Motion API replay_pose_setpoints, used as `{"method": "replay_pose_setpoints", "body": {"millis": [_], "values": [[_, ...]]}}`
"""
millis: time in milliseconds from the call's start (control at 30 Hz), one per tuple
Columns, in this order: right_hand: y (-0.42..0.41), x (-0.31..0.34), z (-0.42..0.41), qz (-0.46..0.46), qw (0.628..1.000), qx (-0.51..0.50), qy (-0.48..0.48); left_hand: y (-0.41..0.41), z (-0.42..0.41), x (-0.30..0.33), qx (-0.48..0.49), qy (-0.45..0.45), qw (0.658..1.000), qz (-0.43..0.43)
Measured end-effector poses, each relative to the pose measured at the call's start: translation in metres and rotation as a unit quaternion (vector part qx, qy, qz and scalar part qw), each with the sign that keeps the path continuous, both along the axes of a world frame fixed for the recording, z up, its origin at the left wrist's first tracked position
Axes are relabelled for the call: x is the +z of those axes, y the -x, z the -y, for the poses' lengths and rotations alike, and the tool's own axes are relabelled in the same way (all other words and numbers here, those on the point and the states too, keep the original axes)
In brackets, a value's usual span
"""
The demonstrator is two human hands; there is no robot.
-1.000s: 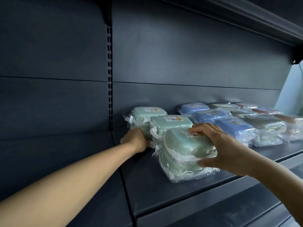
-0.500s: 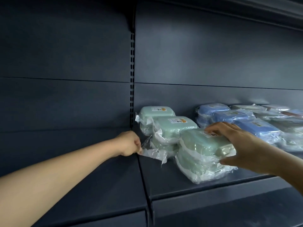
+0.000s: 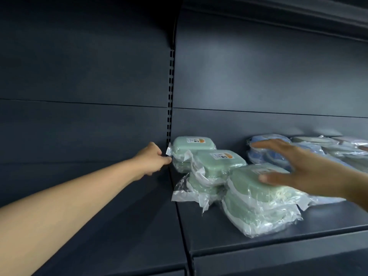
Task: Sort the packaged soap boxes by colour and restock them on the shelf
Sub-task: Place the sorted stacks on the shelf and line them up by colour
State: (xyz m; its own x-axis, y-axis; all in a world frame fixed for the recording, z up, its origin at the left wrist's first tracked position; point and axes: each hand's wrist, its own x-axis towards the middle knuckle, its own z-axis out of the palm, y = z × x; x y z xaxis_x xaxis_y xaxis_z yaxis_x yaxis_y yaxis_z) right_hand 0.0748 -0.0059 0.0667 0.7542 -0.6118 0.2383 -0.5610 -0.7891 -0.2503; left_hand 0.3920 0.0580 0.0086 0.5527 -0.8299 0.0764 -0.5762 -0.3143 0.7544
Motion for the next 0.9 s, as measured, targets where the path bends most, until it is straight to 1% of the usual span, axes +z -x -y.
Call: {"method": "replay_pose_setpoints", "body": {"millis": [67,133,167,200,267,433,567,633,733,800,833,900], "values": [[-0.018,0.007,0.011,0.002,0.999,-0.013,0.039,-0.005,0.013,0.008,0.004,0.015,0.993,-0.115],[-0.040,0.014,0.026,-0.016,0.997,-0.036,0.062,-0.008,0.027,0.012,0.009,0.005,0.974,-0.228],[-0.051,0.018,0.033,-0.029,0.996,-0.048,0.068,-0.009,0.033,0.012,0.008,-0.007,0.965,-0.264],[-0.061,0.021,0.041,-0.039,0.995,-0.057,0.072,-0.009,0.039,0.010,0.006,-0.021,0.959,-0.284],[-0.077,0.023,0.054,-0.052,0.994,-0.068,0.070,-0.011,0.051,0.005,0.006,-0.037,0.956,-0.291],[-0.093,0.019,0.069,-0.065,0.993,-0.075,0.070,-0.021,0.064,0.010,-0.002,0.001,0.960,-0.282],[-0.094,0.018,0.078,-0.075,0.991,-0.084,0.069,-0.019,0.064,0.030,-0.046,0.048,0.967,-0.247],[-0.096,0.022,0.081,-0.063,0.992,-0.085,0.067,-0.014,0.066,0.043,-0.057,0.081,0.972,-0.214],[-0.099,0.029,0.084,-0.029,0.993,-0.089,0.065,-0.009,0.073,0.065,-0.046,0.134,0.982,-0.123],[-0.103,0.035,0.088,0.001,0.994,-0.087,0.067,-0.008,0.079,0.083,-0.025,0.175,0.983,-0.056],[-0.106,0.038,0.090,0.029,0.995,-0.081,0.055,-0.007,0.082,0.092,-0.013,0.197,0.980,-0.015],[-0.112,0.046,0.093,0.099,0.993,-0.065,-0.007,-0.005,0.088,0.109,-0.005,0.231,0.970,0.072]]}}
